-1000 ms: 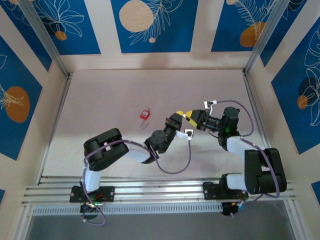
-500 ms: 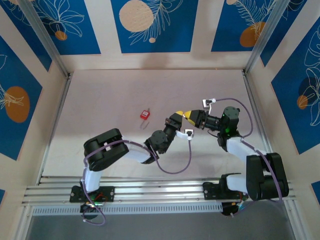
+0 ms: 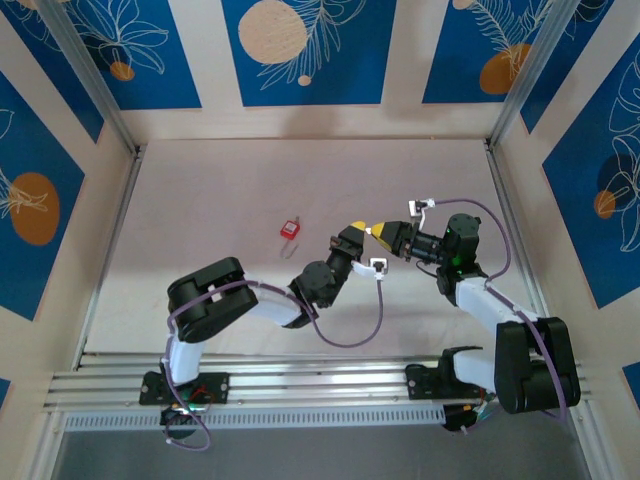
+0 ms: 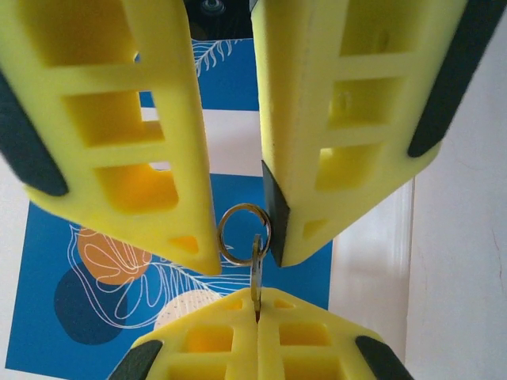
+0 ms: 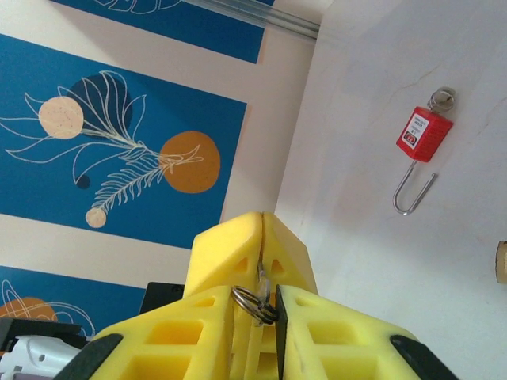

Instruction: Unlock with the key

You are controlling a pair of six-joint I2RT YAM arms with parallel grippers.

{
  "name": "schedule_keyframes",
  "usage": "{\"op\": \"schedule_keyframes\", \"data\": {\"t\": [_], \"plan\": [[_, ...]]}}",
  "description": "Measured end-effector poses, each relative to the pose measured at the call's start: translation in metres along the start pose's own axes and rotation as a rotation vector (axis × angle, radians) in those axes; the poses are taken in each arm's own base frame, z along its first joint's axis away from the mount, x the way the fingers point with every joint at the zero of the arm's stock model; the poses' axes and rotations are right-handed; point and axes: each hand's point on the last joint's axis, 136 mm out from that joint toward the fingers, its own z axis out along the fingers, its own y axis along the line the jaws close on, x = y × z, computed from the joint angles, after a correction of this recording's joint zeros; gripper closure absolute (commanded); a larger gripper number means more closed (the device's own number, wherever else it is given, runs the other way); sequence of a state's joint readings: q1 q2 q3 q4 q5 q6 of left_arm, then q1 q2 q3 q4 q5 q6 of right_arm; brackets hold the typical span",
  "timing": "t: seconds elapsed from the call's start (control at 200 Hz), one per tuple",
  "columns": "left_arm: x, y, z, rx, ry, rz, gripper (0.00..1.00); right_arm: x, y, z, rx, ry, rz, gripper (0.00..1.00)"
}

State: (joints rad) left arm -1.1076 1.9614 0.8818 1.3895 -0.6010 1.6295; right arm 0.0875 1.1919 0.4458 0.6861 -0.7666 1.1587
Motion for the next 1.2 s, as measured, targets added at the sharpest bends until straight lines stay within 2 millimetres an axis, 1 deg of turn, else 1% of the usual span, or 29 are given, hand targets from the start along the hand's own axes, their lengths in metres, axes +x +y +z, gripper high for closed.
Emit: {"op": "schedule_keyframes", "data": {"t": [0.16,0.38,0.535,0.89,1.065,1.12,1.201], "plan": [[-0.001,-0.001,-0.001,0.001,0.0,-0.001,1.0,0.0,-0.003,0.0,0.013,-0.004,0.007,0.79],[-0.003,-0.007,-0.001,0.013,0.001,0.006,1.0,0.0,-0.008,0.002,0.033,-0.006,0.015,0.79],[-0.003,-0.008,0.0,0.013,0.006,0.006,1.0,0.0,-0.007,0.003,0.035,-0.004,0.014,0.8],[0.0,-0.009,0.0,0.014,0.024,0.005,1.0,0.001,-0.008,0.005,0.045,-0.004,0.019,0.93],[0.0,-0.011,0.0,0.018,0.027,0.008,1.0,0.001,-0.01,0.005,0.054,-0.003,0.026,0.97],[0.0,-0.011,0.0,0.017,0.028,0.007,1.0,0.0,-0.01,0.005,0.056,-0.002,0.026,1.0],[0.001,-0.01,0.001,0.017,0.03,0.007,1.0,0.0,-0.009,0.006,0.057,-0.001,0.028,1.0]]}}
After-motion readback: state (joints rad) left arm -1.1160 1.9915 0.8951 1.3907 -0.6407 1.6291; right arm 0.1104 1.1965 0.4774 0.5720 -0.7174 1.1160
